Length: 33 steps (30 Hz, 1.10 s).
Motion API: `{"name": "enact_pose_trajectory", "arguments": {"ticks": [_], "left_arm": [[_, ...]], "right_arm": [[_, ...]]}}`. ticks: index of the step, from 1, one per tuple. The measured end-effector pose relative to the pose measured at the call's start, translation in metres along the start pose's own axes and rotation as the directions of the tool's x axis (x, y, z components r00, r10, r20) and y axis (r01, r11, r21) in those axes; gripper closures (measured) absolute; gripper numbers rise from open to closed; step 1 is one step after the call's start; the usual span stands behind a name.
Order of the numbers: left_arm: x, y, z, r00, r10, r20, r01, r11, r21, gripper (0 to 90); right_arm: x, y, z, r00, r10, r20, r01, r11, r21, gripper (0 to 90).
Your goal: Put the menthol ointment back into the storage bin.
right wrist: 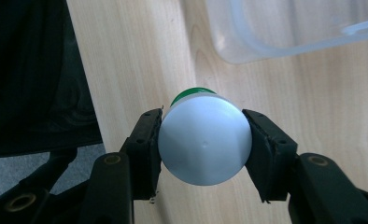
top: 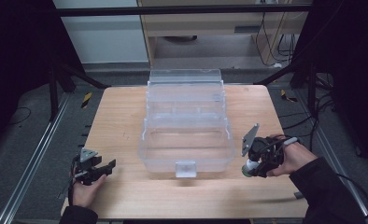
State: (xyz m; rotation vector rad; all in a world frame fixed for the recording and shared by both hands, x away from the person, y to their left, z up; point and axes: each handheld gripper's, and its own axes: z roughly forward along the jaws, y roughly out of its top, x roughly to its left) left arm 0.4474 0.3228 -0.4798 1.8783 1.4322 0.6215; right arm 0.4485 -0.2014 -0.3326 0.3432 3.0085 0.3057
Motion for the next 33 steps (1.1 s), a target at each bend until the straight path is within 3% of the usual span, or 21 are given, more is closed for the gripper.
{"name": "enact_pose_trajectory", "arguments": {"ticks": [7, 15, 33], "left_arm": [[0.0, 0.0, 0.0, 1.0, 0.0, 0.0, 0.0, 1.0, -0.001, 36.7], [0.0, 0.0, 0.0, 1.0, 0.0, 0.001, 0.0, 1.0, 0.001, 36.7], [0.001, 0.0, 0.001, 1.0, -0.005, 0.006, 0.005, 1.0, -0.001, 36.8]], "right_arm": [[-0.013, 0.022, -0.021, 0.9994, -0.01, 0.032, 0.011, 1.0, -0.028, 50.2], [-0.028, 0.046, -0.027, 0.9992, -0.023, 0.033, 0.024, 0.999, -0.035, 50.2], [-0.06, 0.085, -0.013, 0.9988, -0.049, 0.001, 0.049, 0.998, -0.045, 50.2]]}}
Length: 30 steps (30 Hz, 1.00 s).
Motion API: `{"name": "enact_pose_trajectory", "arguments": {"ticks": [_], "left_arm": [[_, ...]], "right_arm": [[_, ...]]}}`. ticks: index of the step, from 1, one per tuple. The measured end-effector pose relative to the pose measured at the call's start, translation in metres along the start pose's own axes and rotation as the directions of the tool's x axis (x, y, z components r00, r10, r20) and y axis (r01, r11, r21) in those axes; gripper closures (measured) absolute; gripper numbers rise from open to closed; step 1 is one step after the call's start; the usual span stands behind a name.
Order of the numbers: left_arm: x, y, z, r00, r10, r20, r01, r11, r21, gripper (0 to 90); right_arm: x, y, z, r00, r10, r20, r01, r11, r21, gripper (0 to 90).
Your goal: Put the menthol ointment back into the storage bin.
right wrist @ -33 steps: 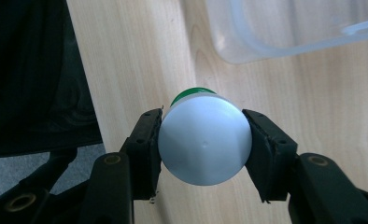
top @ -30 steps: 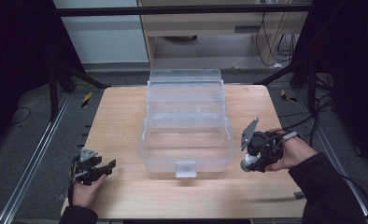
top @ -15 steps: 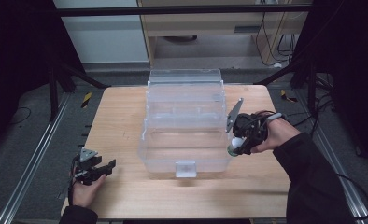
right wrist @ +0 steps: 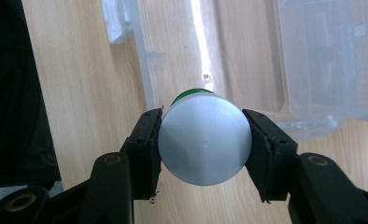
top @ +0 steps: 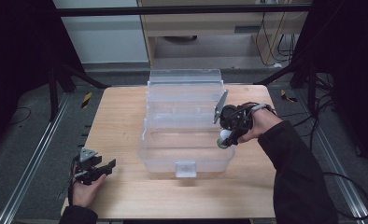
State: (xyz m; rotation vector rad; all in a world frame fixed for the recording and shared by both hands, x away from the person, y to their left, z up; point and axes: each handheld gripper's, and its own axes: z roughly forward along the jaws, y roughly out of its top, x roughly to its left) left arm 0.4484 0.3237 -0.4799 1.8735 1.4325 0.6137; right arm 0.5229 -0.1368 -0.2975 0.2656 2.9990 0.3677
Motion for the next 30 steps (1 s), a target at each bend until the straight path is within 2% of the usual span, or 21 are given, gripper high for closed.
{"name": "enact_pose_trajectory", "arguments": {"ticks": [6, 12, 13, 20, 23, 30], "left_arm": [[0.0, 0.0, 0.0, 1.0, -0.001, 0.001, 0.001, 1.0, 0.0, 36.9], [0.0, 0.0, 0.0, 1.0, -0.001, 0.001, 0.001, 1.0, 0.0, 37.0], [0.0, 0.0, 0.0, 1.0, -0.001, 0.001, 0.001, 1.0, 0.0, 36.9], [0.0, 0.0, 0.001, 1.0, 0.001, 0.001, -0.001, 1.0, 0.003, 37.0], [0.001, 0.0, 0.001, 1.0, 0.001, 0.0, -0.001, 1.0, 0.003, 37.0], [0.0, 0.0, 0.001, 1.0, 0.006, 0.001, -0.006, 1.0, 0.006, 37.0]], "right_arm": [[-0.01, 0.006, 0.016, 0.9998, 0.005, -0.02, -0.004, 1.0, 0.017, 50.2], [-0.014, 0.004, 0.039, 0.9987, 0.0, -0.05, 0.001, 0.999, 0.034, 50.2], [-0.015, 0.001, 0.047, 0.9982, -0.005, -0.06, 0.008, 0.999, 0.041, 50.2], [-0.016, -0.004, 0.06, 0.9975, -0.021, -0.068, 0.024, 0.999, 0.049, 50.2], [-0.015, -0.006, 0.066, 0.9975, -0.03, -0.065, 0.034, 0.996, 0.077, 50.2], [-0.017, -0.014, 0.079, 0.9961, -0.035, -0.081, 0.041, 0.996, 0.081, 50.2]]}}
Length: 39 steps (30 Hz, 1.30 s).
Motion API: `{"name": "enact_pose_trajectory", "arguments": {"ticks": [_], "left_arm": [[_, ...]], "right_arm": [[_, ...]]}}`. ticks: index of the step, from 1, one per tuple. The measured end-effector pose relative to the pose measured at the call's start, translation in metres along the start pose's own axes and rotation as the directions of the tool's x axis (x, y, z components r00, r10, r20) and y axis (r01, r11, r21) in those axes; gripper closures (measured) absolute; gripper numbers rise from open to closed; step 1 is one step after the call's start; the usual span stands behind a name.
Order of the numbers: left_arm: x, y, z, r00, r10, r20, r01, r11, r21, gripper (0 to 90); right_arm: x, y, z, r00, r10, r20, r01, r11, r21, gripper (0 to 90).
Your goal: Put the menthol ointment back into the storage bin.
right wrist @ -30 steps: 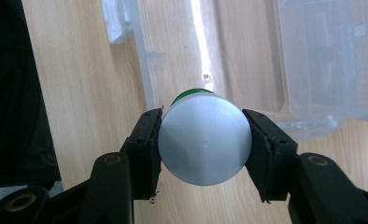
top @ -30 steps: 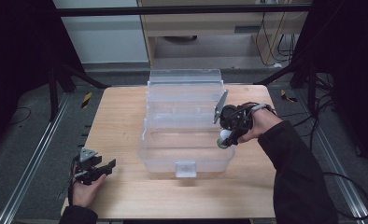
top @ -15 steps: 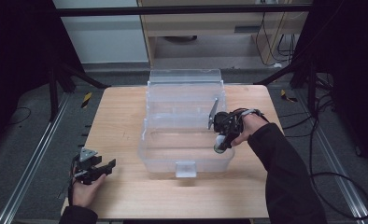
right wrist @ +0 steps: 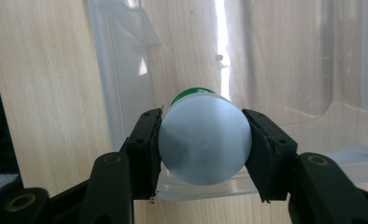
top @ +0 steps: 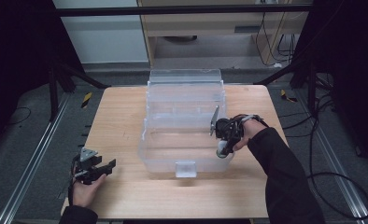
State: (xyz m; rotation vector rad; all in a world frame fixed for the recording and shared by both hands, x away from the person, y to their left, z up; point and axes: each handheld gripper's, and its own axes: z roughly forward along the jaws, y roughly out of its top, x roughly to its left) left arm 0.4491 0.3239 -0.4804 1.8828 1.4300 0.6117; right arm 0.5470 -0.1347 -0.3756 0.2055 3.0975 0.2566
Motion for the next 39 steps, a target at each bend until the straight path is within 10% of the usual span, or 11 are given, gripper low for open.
{"name": "enact_pose_trajectory", "arguments": {"ticks": [39], "left_arm": [[0.0, 0.0, 0.0, 1.0, -0.001, -0.001, 0.001, 1.0, -0.001, 37.0]], "right_arm": [[0.0, -0.008, 0.027, 0.9999, 0.005, -0.015, -0.004, 1.0, 0.031, 49.9]]}}
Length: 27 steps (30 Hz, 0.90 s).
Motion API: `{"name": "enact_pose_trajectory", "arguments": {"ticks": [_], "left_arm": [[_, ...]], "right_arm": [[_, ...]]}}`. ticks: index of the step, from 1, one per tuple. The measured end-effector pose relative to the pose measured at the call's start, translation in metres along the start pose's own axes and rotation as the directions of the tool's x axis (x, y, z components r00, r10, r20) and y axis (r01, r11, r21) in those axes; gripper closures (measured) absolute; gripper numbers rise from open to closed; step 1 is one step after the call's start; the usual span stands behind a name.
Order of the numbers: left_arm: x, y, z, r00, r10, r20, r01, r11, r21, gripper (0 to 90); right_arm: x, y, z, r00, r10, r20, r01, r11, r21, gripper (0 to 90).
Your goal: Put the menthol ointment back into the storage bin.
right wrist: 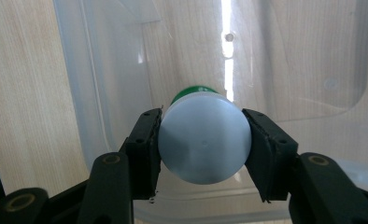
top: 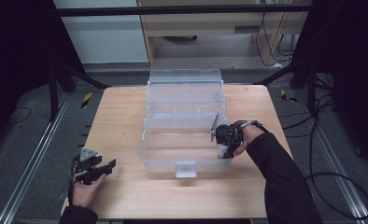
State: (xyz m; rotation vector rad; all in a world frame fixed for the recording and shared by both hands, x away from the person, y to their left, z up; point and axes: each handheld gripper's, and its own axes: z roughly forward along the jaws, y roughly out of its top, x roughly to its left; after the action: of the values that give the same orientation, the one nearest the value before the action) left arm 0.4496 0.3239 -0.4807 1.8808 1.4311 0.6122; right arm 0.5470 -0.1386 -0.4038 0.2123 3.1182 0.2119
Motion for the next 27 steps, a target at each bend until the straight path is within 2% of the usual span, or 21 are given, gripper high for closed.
{"name": "enact_pose_trajectory", "arguments": {"ticks": [4, 15, 21, 22, 24, 25, 27], "left_arm": [[0.0, 0.0, 0.0, 1.0, 0.002, -0.001, -0.002, 1.0, 0.0, 37.1], [0.0, 0.0, 0.0, 1.0, 0.003, 0.002, -0.003, 1.0, 0.005, 37.0], [0.0, 0.0, 0.0, 1.0, 0.004, 0.002, -0.004, 1.0, 0.006, 37.0], [0.0, 0.0, 0.0, 1.0, 0.001, 0.001, -0.001, 1.0, 0.002, 37.0], [0.0, 0.0, 0.0, 1.0, 0.003, 0.0, -0.003, 1.0, 0.005, 36.9], [0.0, 0.0, 0.0, 1.0, 0.003, 0.0, -0.003, 1.0, 0.005, 36.9], [0.0, 0.0, 0.0, 1.0, 0.003, 0.0, -0.003, 1.0, 0.004, 36.9]], "right_arm": [[-0.001, -0.002, 0.001, 0.9999, 0.011, -0.001, -0.011, 1.0, -0.018, 49.8], [-0.001, -0.002, 0.0, 0.9997, 0.022, 0.008, -0.022, 1.0, -0.003, 49.3], [0.002, -0.004, -0.005, 0.9991, 0.026, 0.034, -0.025, 0.999, -0.021, 47.2], [0.002, -0.004, -0.006, 0.9989, 0.029, 0.037, -0.028, 0.999, -0.027, 46.8], [0.005, -0.007, -0.016, 0.9958, 0.067, 0.063, -0.062, 0.995, -0.077, 43.1], [0.005, -0.007, -0.016, 0.9958, 0.067, 0.063, -0.062, 0.995, -0.077, 43.1], [0.007, -0.011, -0.025, 0.9919, 0.1, 0.079, -0.089, 0.988, -0.127, 41.1]]}}
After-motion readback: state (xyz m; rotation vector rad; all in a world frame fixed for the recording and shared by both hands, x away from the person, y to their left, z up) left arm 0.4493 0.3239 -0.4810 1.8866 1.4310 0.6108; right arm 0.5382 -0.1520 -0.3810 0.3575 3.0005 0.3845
